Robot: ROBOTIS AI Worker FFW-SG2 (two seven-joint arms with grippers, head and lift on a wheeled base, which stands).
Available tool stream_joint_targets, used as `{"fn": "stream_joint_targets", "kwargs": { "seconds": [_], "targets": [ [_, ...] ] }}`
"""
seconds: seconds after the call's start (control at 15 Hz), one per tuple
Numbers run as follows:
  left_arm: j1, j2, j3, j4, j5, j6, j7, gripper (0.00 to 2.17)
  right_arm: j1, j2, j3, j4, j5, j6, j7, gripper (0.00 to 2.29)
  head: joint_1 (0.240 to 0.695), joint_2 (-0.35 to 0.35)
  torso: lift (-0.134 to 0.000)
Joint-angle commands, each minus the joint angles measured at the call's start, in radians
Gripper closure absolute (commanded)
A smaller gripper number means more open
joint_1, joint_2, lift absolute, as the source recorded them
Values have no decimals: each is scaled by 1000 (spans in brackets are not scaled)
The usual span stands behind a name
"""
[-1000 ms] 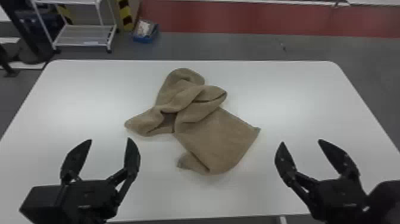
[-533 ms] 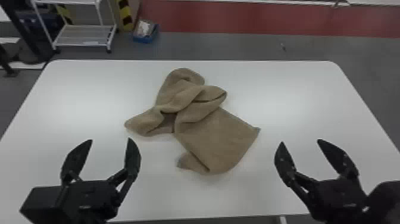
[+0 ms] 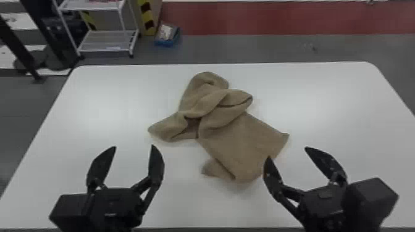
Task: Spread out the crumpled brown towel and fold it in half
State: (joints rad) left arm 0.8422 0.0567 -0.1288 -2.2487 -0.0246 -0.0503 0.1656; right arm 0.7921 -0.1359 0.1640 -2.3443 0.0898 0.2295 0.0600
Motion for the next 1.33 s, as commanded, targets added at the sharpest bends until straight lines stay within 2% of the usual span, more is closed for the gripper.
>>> {"fn": "stream_joint_targets", "kwargs": {
  "seconds": [0.0, 0.07, 0.13, 0.27, 0.53, 0.8, 0.93, 1.07, 1.13, 1.27],
  "targets": [
    [5, 0, 3, 0, 0, -6, 0, 201, -68, -4, 103, 37, 62, 98, 0, 167, 695, 83, -125],
    [6, 0, 5, 1, 0, -9, -1, 201, -97, -4, 143, 60, 88, 123, -2, 167, 695, 106, -125],
    [6, 0, 5, 3, 0, -9, -1, 201, -120, -5, 175, 82, 105, 150, -3, 167, 695, 159, -125],
    [6, 0, 8, 8, 0, -12, -1, 201, -172, -5, 232, 129, 134, 221, -8, 174, 695, 202, -125],
    [6, 0, 15, 11, 2, -12, -6, 201, -208, -5, 258, 180, 140, 258, -16, 201, 695, 268, -125],
    [-6, 0, 17, 28, 8, -12, -8, 201, -223, -5, 252, 198, 139, 291, -17, 461, 695, 275, -125],
    [-17, 0, 17, 40, 11, -9, -9, 201, -231, -4, 250, 209, 139, 304, -22, 822, 695, 271, -125],
    [-21, 0, 18, 47, 11, -9, -9, 201, -234, -5, 246, 212, 136, 298, -49, 1349, 695, 260, -125],
    [-25, 0, 25, 47, 15, -9, -11, 201, -234, -5, 241, 209, 134, 291, -52, 1528, 695, 255, -125],
    [-29, 0, 31, 52, 20, -6, -15, 201, -223, -5, 213, 192, 126, 285, -54, 1656, 695, 247, -125]
  ]
}}
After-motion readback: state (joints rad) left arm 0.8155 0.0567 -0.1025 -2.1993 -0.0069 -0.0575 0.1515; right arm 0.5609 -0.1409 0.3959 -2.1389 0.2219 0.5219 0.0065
